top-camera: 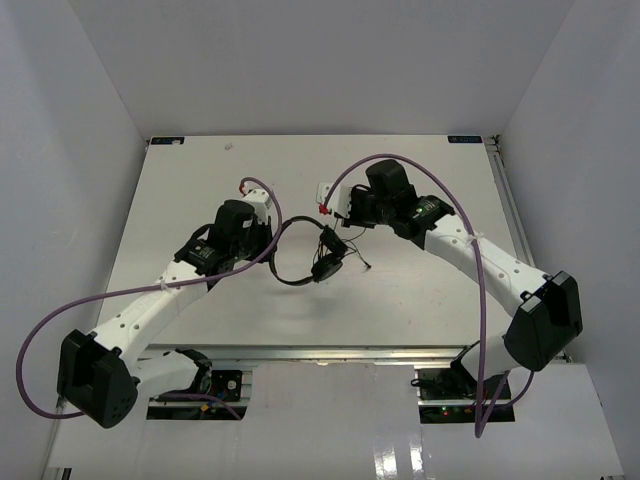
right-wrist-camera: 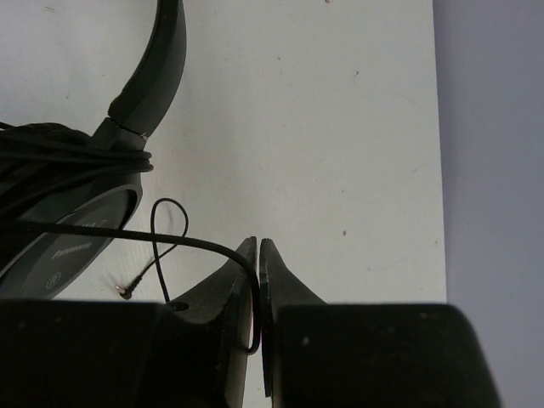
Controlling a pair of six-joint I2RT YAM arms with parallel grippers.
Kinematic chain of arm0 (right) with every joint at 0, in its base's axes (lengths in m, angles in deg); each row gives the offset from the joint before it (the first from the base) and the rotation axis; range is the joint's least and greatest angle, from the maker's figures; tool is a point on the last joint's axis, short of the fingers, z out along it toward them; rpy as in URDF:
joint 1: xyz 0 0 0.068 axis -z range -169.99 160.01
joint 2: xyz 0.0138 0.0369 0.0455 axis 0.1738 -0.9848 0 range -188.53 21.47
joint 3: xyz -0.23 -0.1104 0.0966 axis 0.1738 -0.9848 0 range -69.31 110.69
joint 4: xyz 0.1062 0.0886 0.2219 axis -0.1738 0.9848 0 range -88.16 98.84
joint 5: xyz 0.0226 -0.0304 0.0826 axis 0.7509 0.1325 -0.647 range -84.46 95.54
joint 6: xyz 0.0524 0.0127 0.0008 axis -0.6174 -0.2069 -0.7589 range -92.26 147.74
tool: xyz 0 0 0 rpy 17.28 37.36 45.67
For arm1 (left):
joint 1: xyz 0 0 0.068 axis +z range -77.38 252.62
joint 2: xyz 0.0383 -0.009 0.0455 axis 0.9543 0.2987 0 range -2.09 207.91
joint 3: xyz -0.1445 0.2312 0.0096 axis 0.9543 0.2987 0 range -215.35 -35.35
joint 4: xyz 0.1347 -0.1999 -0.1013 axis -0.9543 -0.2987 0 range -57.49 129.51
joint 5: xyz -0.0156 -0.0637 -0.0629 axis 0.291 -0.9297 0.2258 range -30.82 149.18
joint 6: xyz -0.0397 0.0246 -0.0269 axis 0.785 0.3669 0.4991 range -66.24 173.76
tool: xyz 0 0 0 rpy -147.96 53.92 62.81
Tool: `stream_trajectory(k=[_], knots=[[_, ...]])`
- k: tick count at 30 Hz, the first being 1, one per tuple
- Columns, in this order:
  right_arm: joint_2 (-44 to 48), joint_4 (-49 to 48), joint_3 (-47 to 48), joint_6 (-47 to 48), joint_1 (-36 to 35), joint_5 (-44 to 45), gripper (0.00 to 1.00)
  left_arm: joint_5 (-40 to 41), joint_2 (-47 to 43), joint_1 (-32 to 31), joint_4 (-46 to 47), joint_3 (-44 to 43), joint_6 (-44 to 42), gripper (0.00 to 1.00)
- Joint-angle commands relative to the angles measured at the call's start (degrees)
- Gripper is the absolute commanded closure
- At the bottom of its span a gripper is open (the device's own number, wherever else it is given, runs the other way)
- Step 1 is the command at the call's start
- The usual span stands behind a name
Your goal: Wrap the headphones
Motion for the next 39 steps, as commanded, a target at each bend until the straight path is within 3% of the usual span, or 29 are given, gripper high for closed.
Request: stream_trajectory(k=[1, 25, 39], knots=[[-1.38, -2.44, 3.45, -3.52, 2.20, -5.49, 0.89, -6.87, -3.66, -0.32, 1.77, 0.49, -1.93, 1.00], [-7.81, -3.53, 4.28, -14.29, 5.47, -17.31, 0.88, -13.54, -4.84, -0.65, 1.62, -2.50, -0.07, 1.00], [-9.16, -13.53, -1.71, -28.81, 10.16, -43.22, 0.81, -16.90, -6.37, -0.65, 2.41, -7.60, 5.66, 1.00]])
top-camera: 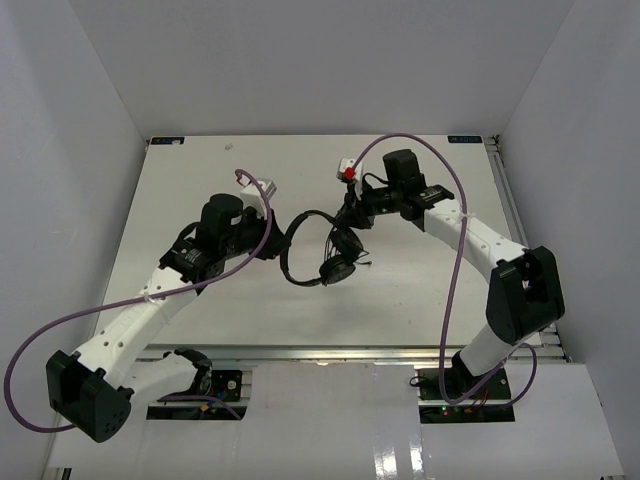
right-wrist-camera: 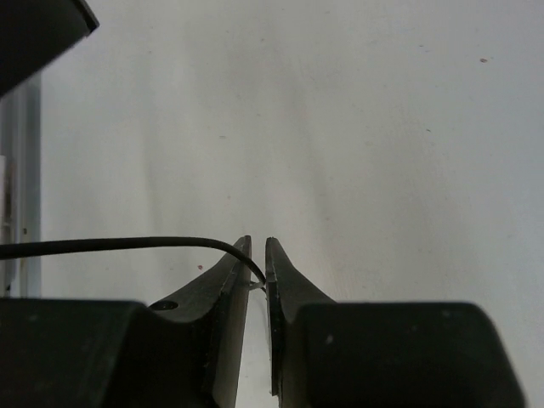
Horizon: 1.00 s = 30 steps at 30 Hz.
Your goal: Wrap the headphones
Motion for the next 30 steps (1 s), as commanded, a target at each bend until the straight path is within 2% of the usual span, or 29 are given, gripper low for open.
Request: stream_trajectory(k=[1, 8, 11, 13, 22, 25, 30], knots=[[-1.17, -7.75, -1.58, -7.62, -0.20, -11.57, 0.81, -4.19, -1.60, -0.44, 2.37, -4.74, 3.27, 1.00], [-2.30, -22.42, -5.97, -19.63, -0.19, -19.06, 0.75, -4.60, 0.17, -0.44, 2.68, -8.08, 5.68, 1.00], [-2.30, -31.97, -9.55, -26.26, -0.20, -20.90, 0.73, -3.57, 0.58, -0.44, 2.68, -9.28, 6.72, 1.00], [-2.29, -34.70, -11.37, -29.26, -0.20, -21.16, 0.73, -2.54, 0.75, -0.44, 2.68, -10.10, 7.28, 1.00], [-1.26, -38.33, -18.28, -29.22, -0.28, -19.83, 0.76, 7.99, -2.74, -0.44, 3.39, -12.37, 13.13, 1.00], [-0.34, -39.66, -19.54, -29.93, -0.20, -19.78, 0.79, 12.13, -4.09, -0.44, 4.09, -11.92, 15.66, 1.00], [1.70, -44.39, -22.44, -34.03, -0.28, -21.14, 0.87, 13.31, -3.75, -0.44, 5.30, -12.35, 19.88, 1.00]])
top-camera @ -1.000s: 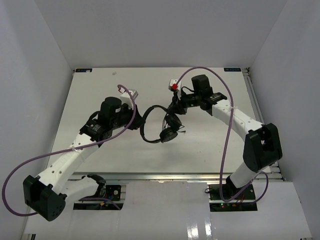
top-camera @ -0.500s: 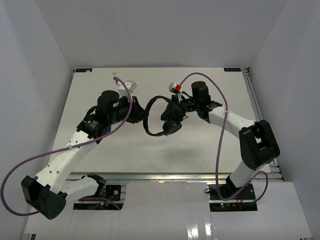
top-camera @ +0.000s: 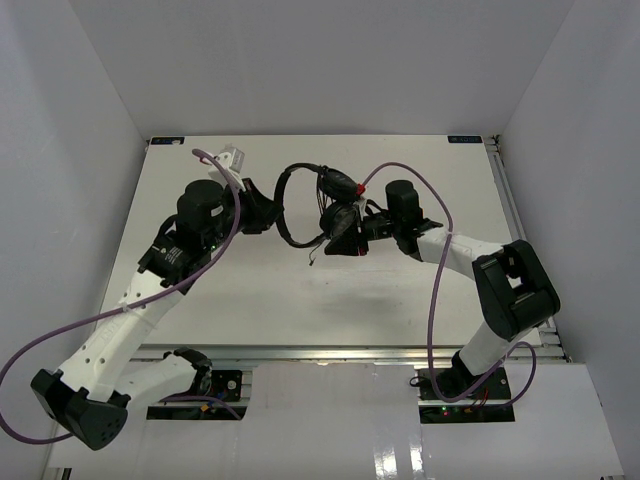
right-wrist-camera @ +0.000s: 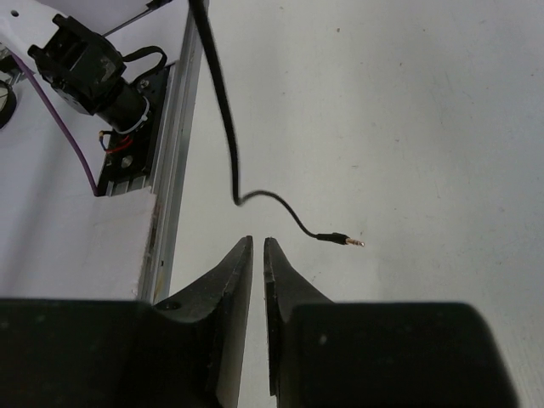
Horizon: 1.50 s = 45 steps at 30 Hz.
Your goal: Wrap the headphones
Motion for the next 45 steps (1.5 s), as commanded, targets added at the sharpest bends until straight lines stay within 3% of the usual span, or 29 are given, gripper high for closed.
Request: stream_trajectory(k=[1, 5, 12, 18, 21, 28, 33, 35, 38, 42, 45], knots=[[4.04, -7.38, -1.94, -3.98, -0.12, -2.16, 0.87, 2.75, -0.82, -0.17, 4.34, -2.79, 6.08, 1.00], [5.85, -7.97, -2.40, -4.55, -0.13, -2.07, 0.88, 2.69, -0.24, -0.17, 5.76, -3.24, 8.08, 1.00], [9.70, -3.59, -2.97, 2.30, -0.03, 5.14, 0.35, 2.76, 0.55, -0.17, 4.85, -5.47, 8.09, 1.00], [9.15, -8.07, -4.06, 5.31, -0.04, 10.84, 0.16, 2.69, 0.74, -0.17, 4.10, -6.01, 8.06, 1.00], [8.12, -18.88, -6.63, 0.41, -0.39, 11.40, 0.02, 2.78, 0.74, -0.17, 3.77, -6.53, 8.32, 1.00], [2.99, -30.24, -5.50, 5.00, -4.67, 7.54, 0.07, 2.09, 1.75, -0.17, 3.03, -8.40, 9.14, 1.00], [-3.20, -39.51, -1.78, -0.29, -5.65, 5.38, 0.03, 1.95, 1.52, -0.17, 2.69, -8.66, 9.64, 1.00], [-5.47, -39.98, -0.28, -1.40, -6.20, 5.83, 0.09, 2.27, 1.45, -0.17, 2.52, -8.81, 9.65, 1.00], [-7.35, -39.35, 1.26, -2.87, -6.45, 8.16, 0.33, 2.52, 1.53, -0.17, 2.36, -8.81, 9.64, 1.00], [-6.60, -36.47, 1.07, -2.52, -6.37, 11.58, 0.83, 5.10, 1.12, -0.17, 2.36, -8.15, 10.32, 1.00], [-3.09, -31.56, -0.60, -0.35, -6.53, 11.50, 0.91, 8.19, 0.05, -0.17, 2.32, -6.85, 12.60, 1.00]])
